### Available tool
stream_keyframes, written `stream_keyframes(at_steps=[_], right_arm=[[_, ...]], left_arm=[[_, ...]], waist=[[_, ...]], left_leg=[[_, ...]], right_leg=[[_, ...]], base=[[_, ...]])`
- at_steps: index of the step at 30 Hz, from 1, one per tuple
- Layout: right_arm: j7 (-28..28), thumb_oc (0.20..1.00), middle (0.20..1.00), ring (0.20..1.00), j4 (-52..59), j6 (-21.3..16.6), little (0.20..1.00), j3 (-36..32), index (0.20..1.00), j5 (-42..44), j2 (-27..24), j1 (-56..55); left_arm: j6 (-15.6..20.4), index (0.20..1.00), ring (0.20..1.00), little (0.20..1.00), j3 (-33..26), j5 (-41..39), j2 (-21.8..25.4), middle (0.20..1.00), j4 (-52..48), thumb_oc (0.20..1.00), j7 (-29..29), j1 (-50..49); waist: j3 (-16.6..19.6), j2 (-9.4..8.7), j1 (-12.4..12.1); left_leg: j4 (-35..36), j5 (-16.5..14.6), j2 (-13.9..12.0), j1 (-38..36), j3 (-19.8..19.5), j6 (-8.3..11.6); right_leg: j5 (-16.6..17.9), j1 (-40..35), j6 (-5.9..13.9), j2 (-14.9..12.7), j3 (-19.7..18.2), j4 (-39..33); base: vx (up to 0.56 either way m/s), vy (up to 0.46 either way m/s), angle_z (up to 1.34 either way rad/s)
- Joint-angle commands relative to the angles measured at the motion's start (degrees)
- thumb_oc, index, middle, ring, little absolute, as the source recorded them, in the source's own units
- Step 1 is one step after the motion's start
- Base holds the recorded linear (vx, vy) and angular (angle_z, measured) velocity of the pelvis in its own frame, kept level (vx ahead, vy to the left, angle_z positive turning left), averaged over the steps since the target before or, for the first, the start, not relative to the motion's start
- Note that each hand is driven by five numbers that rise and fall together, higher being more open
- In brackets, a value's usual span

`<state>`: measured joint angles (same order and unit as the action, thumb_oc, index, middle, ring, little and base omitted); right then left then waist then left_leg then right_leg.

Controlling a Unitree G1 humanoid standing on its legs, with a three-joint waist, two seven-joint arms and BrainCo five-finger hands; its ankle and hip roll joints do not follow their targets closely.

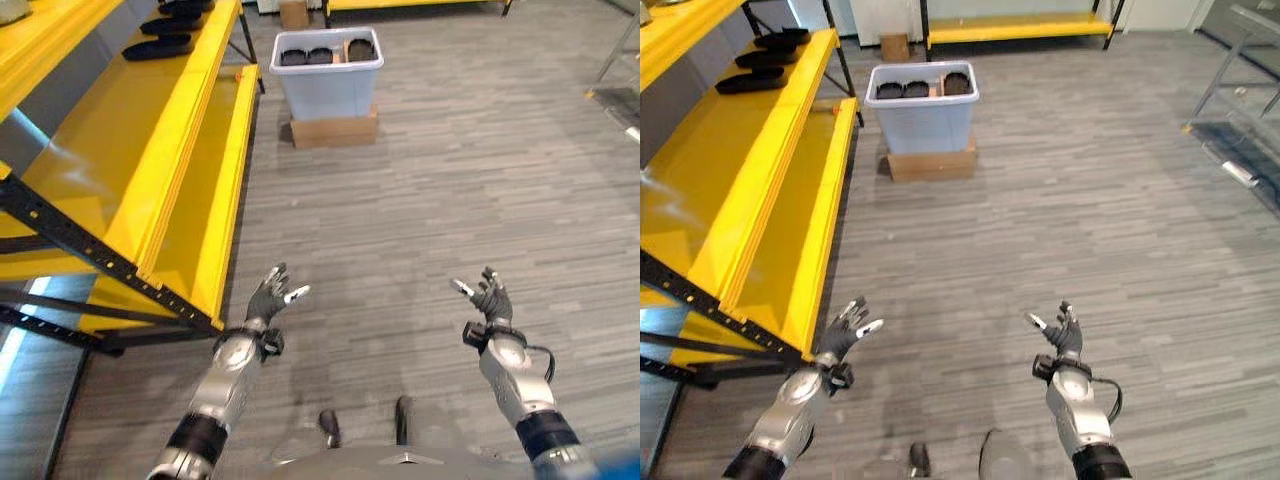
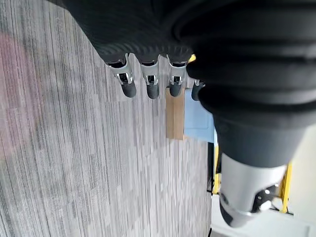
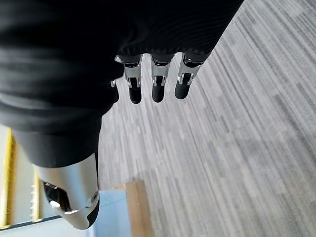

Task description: Move parts from the plastic box to the shelf.

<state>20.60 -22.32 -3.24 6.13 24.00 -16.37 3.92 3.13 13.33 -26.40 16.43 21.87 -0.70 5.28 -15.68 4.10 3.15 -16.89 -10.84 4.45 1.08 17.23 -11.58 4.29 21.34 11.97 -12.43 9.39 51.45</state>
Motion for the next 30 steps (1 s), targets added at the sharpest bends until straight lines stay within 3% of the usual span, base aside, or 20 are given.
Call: stream_keyframes(at_steps=[1,2,3,5,7,8,10,12,15,16,20,24,25,26,28,29,30], right_arm=[[-0.6,1.000,1.000,1.000,3.1,-3.6,1.000,0.3,1.000,-1.1,0.7,-0.5],[-1.1,1.000,1.000,1.000,4.0,-3.8,1.000,-0.3,1.000,-1.8,0.6,-1.2],[-1.4,1.000,1.000,1.000,4.4,-3.8,1.000,-0.6,1.000,-2.0,0.6,-1.5],[-1.2,1.000,1.000,1.000,4.8,-4.7,1.000,-1.1,1.000,-2.6,0.6,-2.4],[0.3,1.000,1.000,1.000,5.5,-5.6,1.000,-1.4,1.000,-3.5,0.4,-3.0],[2.7,1.000,1.000,1.000,3.5,-6.9,1.000,-0.1,1.000,-4.0,-1.0,-0.9],[2.7,1.000,1.000,1.000,3.3,-6.5,1.000,0.2,1.000,-4.1,-1.0,-0.6],[2.4,1.000,1.000,1.000,3.7,-6.0,1.000,0.8,1.000,-5.3,-1.1,-0.7],[1.6,1.000,1.000,1.000,5.6,-5.3,1.000,0.8,1.000,-7.4,-1.8,-1.6],[1.6,1.000,1.000,1.000,5.6,-5.3,1.000,0.8,1.000,-7.4,-1.8,-1.6],[1.9,1.000,1.000,1.000,7.1,-4.7,1.000,0.6,1.000,-6.9,-3.2,-3.1],[2.4,1.000,1.000,1.000,7.1,-4.4,1.000,0.4,1.000,-6.9,-3.5,-3.3],[8.2,1.000,1.000,1.000,6.2,-4.7,1.000,-1.1,1.000,-5.0,-4.6,-5.0],[9.2,1.000,1.000,1.000,5.4,-5.8,1.000,-1.5,1.000,-5.6,-4.5,-5.1],[9.8,1.000,1.000,1.000,4.5,-6.2,1.000,-1.4,1.000,-5.3,-4.2,-4.8],[9.9,1.000,1.000,1.000,4.2,-6.1,1.000,-1.3,1.000,-4.9,-4.1,-4.5],[9.5,1.000,1.000,1.000,3.9,-6.0,1.000,-1.2,1.000,-5.0,-3.7,-4.1]], left_arm=[[2.4,1.000,1.000,1.000,-0.3,-0.9,1.6,1.000,-3.9,1.000,-0.7,-4.6],[2.5,1.000,1.000,1.000,0.5,-0.8,1.7,1.000,-4.4,1.000,-0.8,-5.1],[2.4,1.000,1.000,1.000,0.7,-0.5,1.7,1.000,-4.7,1.000,-0.5,-5.2],[2.9,1.000,1.000,1.000,1.7,-0.2,1.8,1.000,-4.4,1.000,0.5,-5.4],[4.3,1.000,1.000,1.000,2.9,0.2,1.4,1.000,-4.0,1.000,2.4,-5.6],[6.7,1.000,1.000,1.000,4.9,-0.5,0.3,1.000,-3.1,1.000,1.5,-5.1],[7.0,1.000,1.000,1.000,5.0,-0.8,0.3,1.000,-3.2,1.000,1.2,-5.2],[7.1,1.000,1.000,1.000,4.2,-0.9,-0.2,1.000,-3.7,1.000,1.2,-5.3],[6.3,1.000,1.000,1.000,3.3,-1.3,-0.3,1.000,-5.5,1.000,1.3,-5.4],[6.2,1.000,1.000,1.000,3.3,-1.3,-0.3,1.000,-5.5,1.000,1.3,-5.4],[6.6,1.000,1.000,1.000,2.7,-1.3,-0.4,1.000,-5.9,1.000,0.3,-4.7],[6.8,1.000,1.000,1.000,2.7,-1.2,-0.4,1.000,-5.6,1.000,-0.2,-4.4],[7.2,1.000,1.000,1.000,2.7,-0.5,-1.1,1.000,-3.5,1.000,-2.3,-3.0],[7.2,1.000,1.000,1.000,2.7,-0.2,-1.0,1.000,-3.2,1.000,-2.3,-2.6],[6.9,1.000,1.000,1.000,2.8,0.0,-0.7,1.000,-3.1,1.000,-2.6,-2.0],[6.8,1.000,1.000,1.000,2.7,-0.3,-0.4,1.000,-3.1,1.000,-2.6,-1.7],[6.7,1.000,1.000,1.000,2.6,-0.4,-0.1,1.000,-3.0,1.000,-2.8,-1.5]], waist=[[2.4,-2.18,0.4],[2.4,-4.29,1.8],[2.2,-4.78,2.4],[2.3,-5.61,3.3],[2.4,-5.69,4.0],[4.2,-5.18,3.7],[4.4,-5.17,3.7],[5.3,-4.80,4.0],[6.2,-4.46,4.3],[6.2,-4.44,4.3],[7.8,-4.35,5.2],[8.3,-4.23,5.5],[9.5,-5.44,6.5],[8.6,-6.67,5.8],[7.0,-6.99,5.0],[6.0,-7.20,4.6],[5.1,-7.29,4.2]], left_leg=[[11.7,4.1,-1.2,-8.4,-6.2,5.59],[12.8,2.3,1.1,-10.9,-8.7,6.24],[13.3,1.4,1.6,-12.2,-10.2,6.48],[13.4,0.5,2.3,-13.3,-13.5,6.50],[13.0,-0.8,2.0,-14.0,-15.1,6.48],[11.8,-2.6,0.4,-15.0,-14.5,7.76],[10.5,-3.0,-0.2,-14.8,-13.5,8.08],[6.7,0.0,-3.2,-14.4,-11.1,9.77],[2.0,4.9,-5.3,-12.8,-10.4,11.56],[1.9,4.9,-5.3,-12.7,-10.4,11.58],[-2.6,10.2,-7.5,-10.7,-11.0,13.58],[-3.4,11.3,-7.9,-11.0,-10.8,14.09],[-31.2,17.9,-13.1,-2.7,-7.6,17.20],[-36.3,16.6,-11.3,4.4,-8.3,14.67],[-37.1,14.3,-10.5,10.3,-8.4,13.08],[-35.9,13.3,-10.6,12.8,-8.0,12.26],[-29.8,12.3,-10.7,13.8,-6.5,11.33]], right_leg=[[5.6,-3.4,-3.48,4.2,4.0,-10.2],[8.1,-3.9,-2.96,5.5,2.5,-29.6],[8.8,-5.0,-2.63,6.1,1.5,-37.4],[10.5,-5.9,-2.20,6.7,-1.6,-48.4],[9.8,-7.4,-2.34,6.8,-4.8,-51.0],[7.3,-7.7,-4.13,7.0,-3.6,-45.0],[5.8,-7.8,-4.86,7.1,-2.9,-43.2],[2.4,-8.5,-6.71,7.7,-1.3,-41.3],[0.0,-8.7,-8.15,8.7,-0.7,-40.5],[0.0,-8.7,-8.17,8.7,-0.7,-40.5],[-3.2,-8.6,-10.39,10.9,-0.6,-39.7],[-3.9,-8.5,-10.85,11.3,-0.3,-39.7],[-8.6,-13.9,-15.44,13.5,-0.8,-40.8],[-7.7,-15.3,-15.81,12.6,-2.0,-41.4],[-7.6,-17.7,-15.56,12.8,-3.7,-41.8],[-7.7,-19.0,-15.31,13.0,-4.8,-42.1],[-8.0,-20.4,-14.88,13.1,-5.9,-42.3]], base=[[0.56,-0.183,-0.27],[0.62,-0.225,0.03],[0.66,-0.255,0.48],[0.46,-0.177,0.79],[0.69,-0.237,0.82],[0.90,-0.277,1.19],[0.55,-0.168,0.69],[0.50,-0.186,0.07],[0.37,-0.147,0.13],[0.27,-0.122,0.43],[0.32,-0.161,-0.19],[0.21,-0.154,-0.19],[0.69,-0.569,-0.17],[0.69,-0.550,0.27],[0.16,-0.065,1.02],[0.21,0.010,0.33],[0.38,0.094,-0.66]])
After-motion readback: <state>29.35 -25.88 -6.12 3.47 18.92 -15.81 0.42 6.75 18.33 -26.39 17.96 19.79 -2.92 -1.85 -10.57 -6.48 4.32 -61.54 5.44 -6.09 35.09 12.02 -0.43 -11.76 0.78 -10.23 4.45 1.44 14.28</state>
